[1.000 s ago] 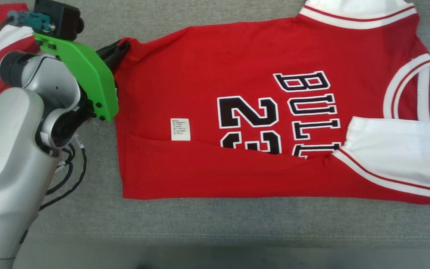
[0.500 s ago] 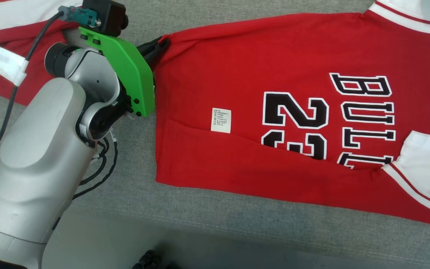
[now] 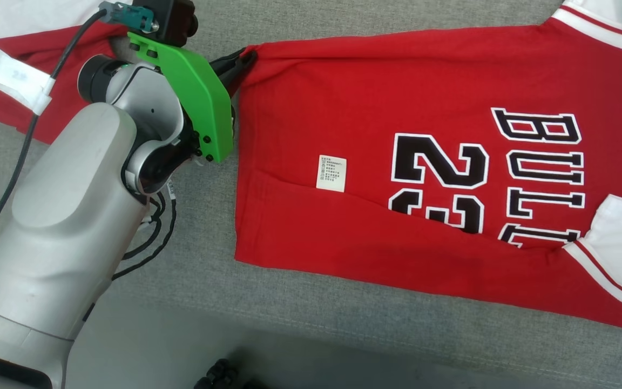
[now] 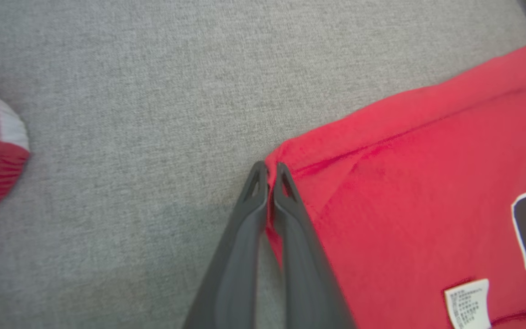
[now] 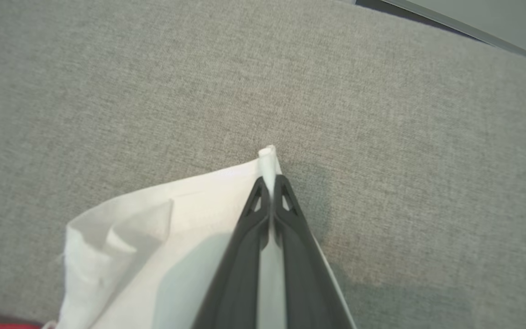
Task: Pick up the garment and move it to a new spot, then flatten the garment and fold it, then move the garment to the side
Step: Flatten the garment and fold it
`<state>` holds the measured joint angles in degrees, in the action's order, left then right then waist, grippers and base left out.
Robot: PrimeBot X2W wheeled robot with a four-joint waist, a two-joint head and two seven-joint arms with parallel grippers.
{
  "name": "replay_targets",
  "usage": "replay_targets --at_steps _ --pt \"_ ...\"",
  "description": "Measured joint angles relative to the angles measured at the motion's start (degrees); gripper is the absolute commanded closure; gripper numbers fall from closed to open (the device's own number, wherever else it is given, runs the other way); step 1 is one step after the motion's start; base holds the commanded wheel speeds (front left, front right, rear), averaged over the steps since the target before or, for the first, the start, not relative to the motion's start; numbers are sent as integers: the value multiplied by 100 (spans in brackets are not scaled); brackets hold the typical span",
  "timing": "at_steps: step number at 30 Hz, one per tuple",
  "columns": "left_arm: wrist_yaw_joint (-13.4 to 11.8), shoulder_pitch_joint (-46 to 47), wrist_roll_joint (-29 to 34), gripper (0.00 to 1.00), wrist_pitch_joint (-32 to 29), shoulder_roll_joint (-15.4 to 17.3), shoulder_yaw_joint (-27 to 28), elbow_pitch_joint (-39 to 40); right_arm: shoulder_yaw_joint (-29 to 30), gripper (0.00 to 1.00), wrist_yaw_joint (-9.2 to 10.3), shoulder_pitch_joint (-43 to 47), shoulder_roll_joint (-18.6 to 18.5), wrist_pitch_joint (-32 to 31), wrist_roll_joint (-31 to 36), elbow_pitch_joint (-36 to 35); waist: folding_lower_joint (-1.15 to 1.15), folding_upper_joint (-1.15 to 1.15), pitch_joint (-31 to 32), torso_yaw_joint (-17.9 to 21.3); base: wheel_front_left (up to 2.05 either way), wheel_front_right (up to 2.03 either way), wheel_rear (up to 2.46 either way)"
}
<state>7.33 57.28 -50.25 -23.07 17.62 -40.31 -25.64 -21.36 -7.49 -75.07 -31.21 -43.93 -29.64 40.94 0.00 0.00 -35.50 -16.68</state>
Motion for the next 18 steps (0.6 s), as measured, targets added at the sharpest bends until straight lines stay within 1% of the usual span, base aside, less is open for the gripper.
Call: replay_targets --at_steps 5,9,15,18 --pt "5 137 -13 100 97 58 11 -159 -27 100 -1 -62 14 582 -16 -57 0 0 8 136 0 0 0" --pt "5 156 -19 100 130 97 14 -290 -207 100 -1 0 -4 1003 -140 -126 0 0 61 289 0 0 0" --pt "4 140 -65 100 140 211 43 -385 -464 100 -1 313 -27 1486 -524 -218 0 0 219 546 0 0 0" --pt "-27 64 -111 100 138 302 77 -365 -681 100 0 487 -38 1725 -719 -348 0 0 324 661 0 0 0"
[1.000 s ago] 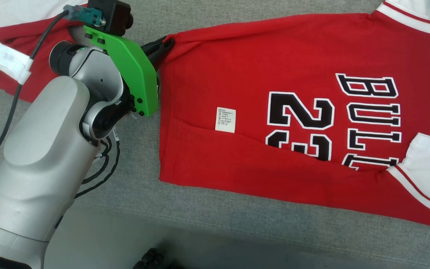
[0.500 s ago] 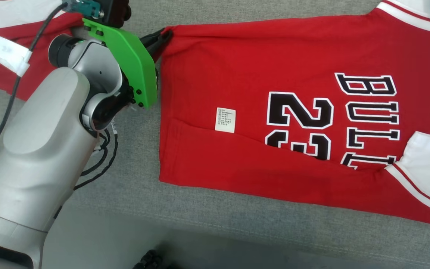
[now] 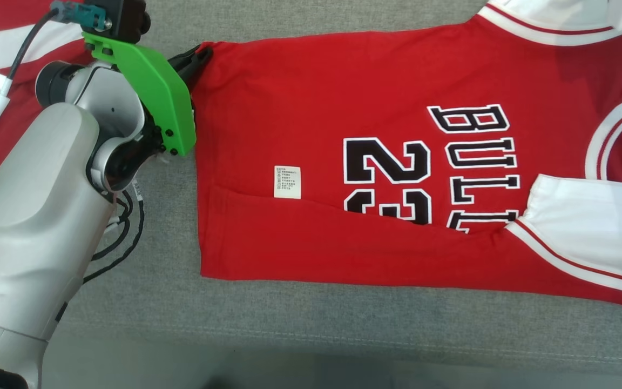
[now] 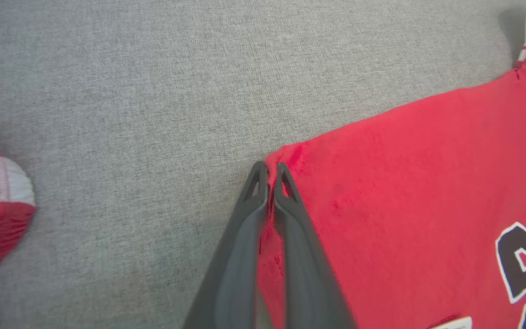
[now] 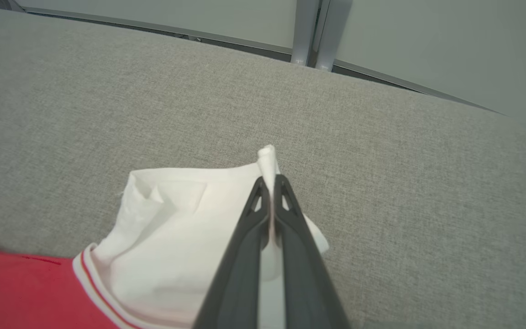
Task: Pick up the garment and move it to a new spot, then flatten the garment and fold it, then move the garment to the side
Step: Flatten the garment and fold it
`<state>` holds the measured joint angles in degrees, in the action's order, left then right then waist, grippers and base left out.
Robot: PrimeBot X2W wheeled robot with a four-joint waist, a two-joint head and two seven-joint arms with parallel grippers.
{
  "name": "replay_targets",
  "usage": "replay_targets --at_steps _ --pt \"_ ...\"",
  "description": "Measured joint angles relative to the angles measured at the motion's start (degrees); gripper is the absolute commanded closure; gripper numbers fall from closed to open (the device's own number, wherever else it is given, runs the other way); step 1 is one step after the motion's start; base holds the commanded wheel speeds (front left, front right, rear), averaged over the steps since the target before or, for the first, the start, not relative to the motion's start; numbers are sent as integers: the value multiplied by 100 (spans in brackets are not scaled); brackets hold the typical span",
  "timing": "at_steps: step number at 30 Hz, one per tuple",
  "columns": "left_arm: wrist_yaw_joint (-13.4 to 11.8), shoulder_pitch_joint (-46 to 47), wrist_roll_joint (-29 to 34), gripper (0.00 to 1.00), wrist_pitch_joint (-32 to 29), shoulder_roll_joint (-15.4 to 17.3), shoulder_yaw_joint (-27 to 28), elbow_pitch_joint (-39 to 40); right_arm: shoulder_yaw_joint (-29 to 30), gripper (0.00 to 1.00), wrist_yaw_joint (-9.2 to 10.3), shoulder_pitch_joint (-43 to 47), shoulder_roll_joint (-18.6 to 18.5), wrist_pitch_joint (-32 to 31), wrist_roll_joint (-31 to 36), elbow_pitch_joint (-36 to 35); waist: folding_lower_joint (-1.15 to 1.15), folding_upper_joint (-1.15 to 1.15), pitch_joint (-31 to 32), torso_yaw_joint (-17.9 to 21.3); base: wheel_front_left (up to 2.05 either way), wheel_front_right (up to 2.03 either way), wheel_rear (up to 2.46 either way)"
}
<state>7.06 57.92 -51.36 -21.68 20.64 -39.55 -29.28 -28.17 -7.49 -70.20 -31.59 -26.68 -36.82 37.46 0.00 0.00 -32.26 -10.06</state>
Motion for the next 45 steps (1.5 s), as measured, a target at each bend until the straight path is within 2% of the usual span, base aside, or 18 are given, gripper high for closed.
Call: replay_targets --at_steps 10,17,22,31,38,41,43,44,45 --pt "-64 -514 -247 100 -98 309 75 412 -855 100 -1 594 -300 1216 -505 -567 0 0 475 297 0 0 0" --pt "-104 -1082 -397 100 -41 688 168 969 -1397 100 -1 1038 -614 1892 -906 -898 0 0 803 523 0 0 0" --pt "-250 -1656 -533 100 68 954 258 1459 -1705 100 -1 1362 -831 2159 -1160 -1070 0 0 995 693 0 0 0" --pt "-466 -2546 -691 100 337 1141 301 1970 -2256 100 -1 1807 -1051 2615 -1510 -1210 0 0 1191 890 0 0 0" --pt "-477 -2666 -664 100 475 1201 315 2029 -2580 100 -1 1816 -1066 2859 -1561 -1183 0 0 1196 903 0 0 0" --pt "-390 -2762 -654 100 549 1248 293 2137 -2777 100 -1 1826 -1092 2986 -1601 -1180 0 0 1221 896 0 0 0" --pt "-357 -2854 -684 100 573 1248 272 2156 -2876 67 -1 1844 -1115 3049 -1661 -1159 0 0 1247 889 0 0 0" --pt "-344 -2936 -684 99 634 1265 261 2153 -3004 42 -1 1874 -1155 3088 -1739 -1163 0 0 1282 885 0 0 0" --pt "-332 -2967 -686 87 655 1266 259 2154 -3059 18 -1 1898 -1178 3114 -1777 -1172 0 0 1302 884 0 0 0"
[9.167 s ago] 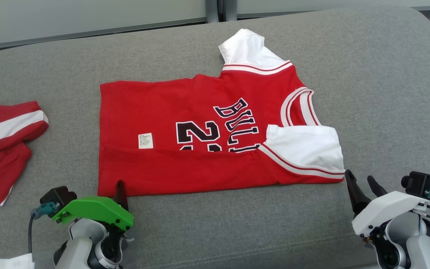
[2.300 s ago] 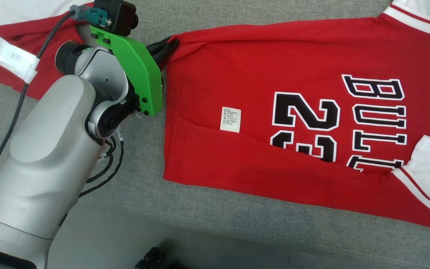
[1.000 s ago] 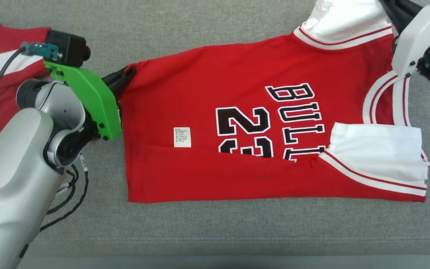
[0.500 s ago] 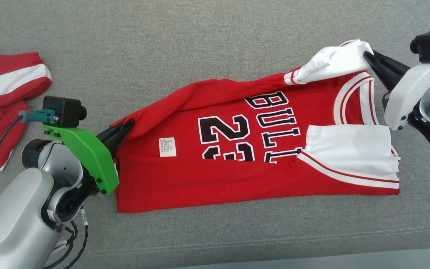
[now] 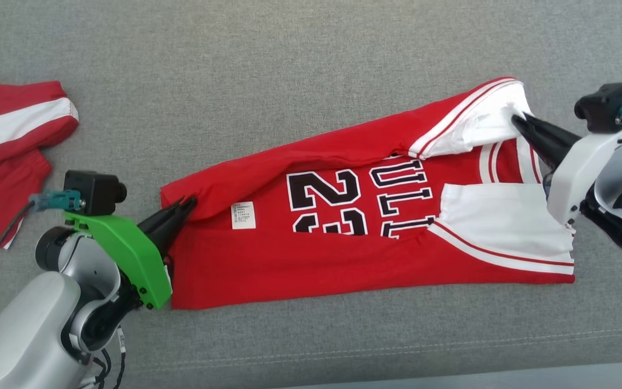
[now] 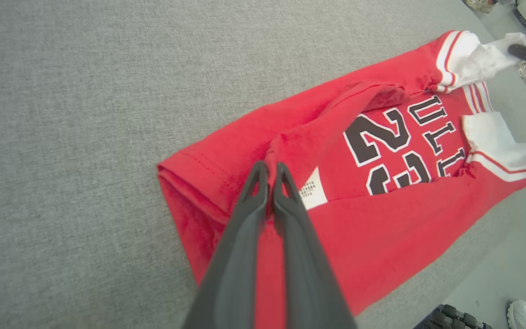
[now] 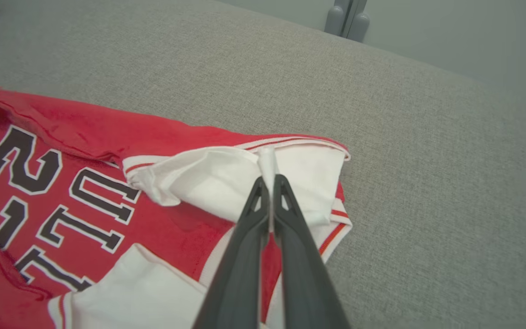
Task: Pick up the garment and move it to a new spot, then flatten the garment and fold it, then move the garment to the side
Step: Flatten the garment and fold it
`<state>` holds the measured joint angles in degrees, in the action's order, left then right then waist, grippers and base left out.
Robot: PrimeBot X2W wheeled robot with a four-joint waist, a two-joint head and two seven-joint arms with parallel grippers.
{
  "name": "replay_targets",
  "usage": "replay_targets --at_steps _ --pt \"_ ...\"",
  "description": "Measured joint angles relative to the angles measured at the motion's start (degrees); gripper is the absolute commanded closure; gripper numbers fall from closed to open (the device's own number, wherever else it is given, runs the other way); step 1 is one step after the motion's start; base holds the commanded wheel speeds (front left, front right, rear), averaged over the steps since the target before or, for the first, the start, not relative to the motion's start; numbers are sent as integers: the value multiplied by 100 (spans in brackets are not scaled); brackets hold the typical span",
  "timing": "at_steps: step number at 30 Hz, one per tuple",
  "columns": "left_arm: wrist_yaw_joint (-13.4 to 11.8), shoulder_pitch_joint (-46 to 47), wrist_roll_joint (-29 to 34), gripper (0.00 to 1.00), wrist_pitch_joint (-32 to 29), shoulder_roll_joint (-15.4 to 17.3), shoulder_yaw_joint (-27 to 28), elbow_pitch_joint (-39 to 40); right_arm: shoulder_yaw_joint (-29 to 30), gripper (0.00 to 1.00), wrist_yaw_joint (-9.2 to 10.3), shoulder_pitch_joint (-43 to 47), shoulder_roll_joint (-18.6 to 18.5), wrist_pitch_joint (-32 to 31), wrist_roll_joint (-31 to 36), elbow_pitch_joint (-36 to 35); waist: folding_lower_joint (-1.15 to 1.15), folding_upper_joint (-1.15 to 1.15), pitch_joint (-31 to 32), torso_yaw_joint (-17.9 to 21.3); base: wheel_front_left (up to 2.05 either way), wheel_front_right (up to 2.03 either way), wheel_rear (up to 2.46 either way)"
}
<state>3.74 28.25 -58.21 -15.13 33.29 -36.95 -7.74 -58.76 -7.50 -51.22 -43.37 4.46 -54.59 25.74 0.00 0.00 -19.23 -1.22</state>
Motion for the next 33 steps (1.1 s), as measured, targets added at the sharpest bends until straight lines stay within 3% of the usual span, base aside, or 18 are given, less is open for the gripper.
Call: replay_targets --at_steps 1,2,11,20,27,33 --pt "5 -41 0 36 34 1 -5 2 -67 0 0 26 -35 16 -27 -16 0 0 21 0 0 0 0" --pt "14 -93 -8 0 57 2 -10 4 -120 0 0 46 -79 42 -58 -24 0 0 43 1 0 0 0" --pt "0 -738 10 0 25 229 -248 199 -733 0 0 330 -536 82 -298 -397 0 0 316 76 0 0 0" --pt "-280 -1216 92 0 120 437 -299 616 -698 0 0 576 -892 334 -733 -525 0 0 615 205 0 0 0" --pt "-750 -1298 236 0 739 328 7 878 -264 0 0 754 -1013 588 -950 -370 0 0 905 242 0 0 0" --pt "-1195 -1314 517 0 1240 -3 129 824 158 0 0 839 -943 525 -979 35 0 0 1164 238 0 0 0"
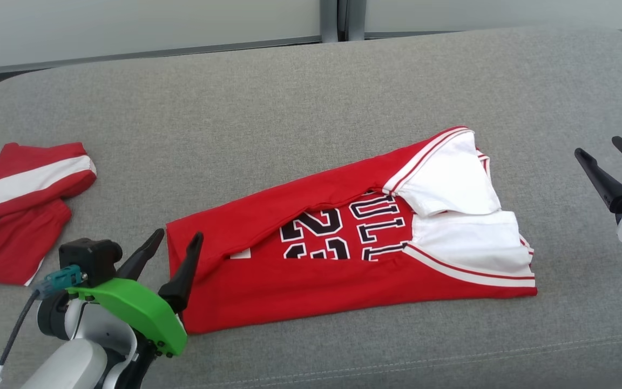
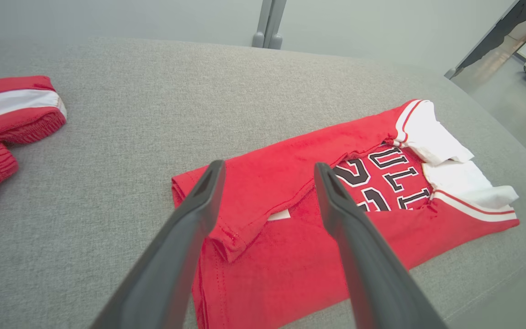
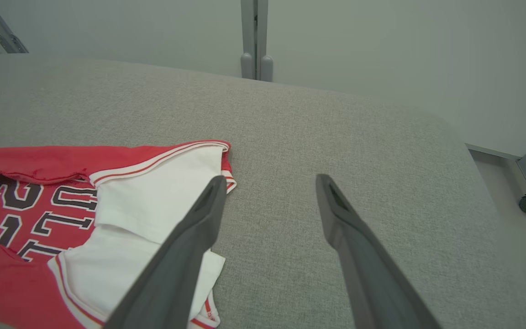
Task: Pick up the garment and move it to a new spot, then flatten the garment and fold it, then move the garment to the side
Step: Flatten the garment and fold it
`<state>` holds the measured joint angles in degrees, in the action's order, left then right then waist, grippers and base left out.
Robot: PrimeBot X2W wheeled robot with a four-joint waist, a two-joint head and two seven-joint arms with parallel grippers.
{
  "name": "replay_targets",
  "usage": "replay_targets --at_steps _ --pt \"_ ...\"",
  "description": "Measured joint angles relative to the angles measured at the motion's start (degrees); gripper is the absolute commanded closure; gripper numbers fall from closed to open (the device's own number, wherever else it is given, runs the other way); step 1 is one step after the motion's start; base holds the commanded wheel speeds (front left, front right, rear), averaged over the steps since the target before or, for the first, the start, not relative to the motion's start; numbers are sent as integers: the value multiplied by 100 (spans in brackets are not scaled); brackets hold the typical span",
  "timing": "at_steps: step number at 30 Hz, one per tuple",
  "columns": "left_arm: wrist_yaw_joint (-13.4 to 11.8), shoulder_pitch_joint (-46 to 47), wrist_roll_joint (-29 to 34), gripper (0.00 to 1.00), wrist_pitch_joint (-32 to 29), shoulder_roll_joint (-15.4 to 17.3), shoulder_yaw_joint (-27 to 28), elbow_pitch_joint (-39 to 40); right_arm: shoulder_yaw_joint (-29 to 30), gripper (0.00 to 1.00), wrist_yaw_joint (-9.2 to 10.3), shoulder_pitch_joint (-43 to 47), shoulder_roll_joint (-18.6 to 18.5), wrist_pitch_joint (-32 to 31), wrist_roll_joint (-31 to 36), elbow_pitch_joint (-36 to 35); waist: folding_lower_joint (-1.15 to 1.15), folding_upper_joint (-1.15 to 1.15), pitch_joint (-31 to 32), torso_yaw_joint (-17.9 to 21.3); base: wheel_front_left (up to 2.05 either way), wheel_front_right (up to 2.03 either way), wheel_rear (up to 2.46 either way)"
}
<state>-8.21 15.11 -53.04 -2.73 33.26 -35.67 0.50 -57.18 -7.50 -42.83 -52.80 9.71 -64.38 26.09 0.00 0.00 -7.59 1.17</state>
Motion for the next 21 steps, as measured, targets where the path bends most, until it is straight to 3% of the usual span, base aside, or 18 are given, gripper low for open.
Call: replay_targets --at_steps 11,21 --pt "-500 18 410 0 756 -692 -108 -353 655 0 0 149 942 -878 -99 1059 0 0 284 -184 0 0 0" --pt "-778 -94 602 0 1095 -938 -166 -724 928 0 0 287 1701 -1626 -64 1957 0 0 331 -589 0 0 0"
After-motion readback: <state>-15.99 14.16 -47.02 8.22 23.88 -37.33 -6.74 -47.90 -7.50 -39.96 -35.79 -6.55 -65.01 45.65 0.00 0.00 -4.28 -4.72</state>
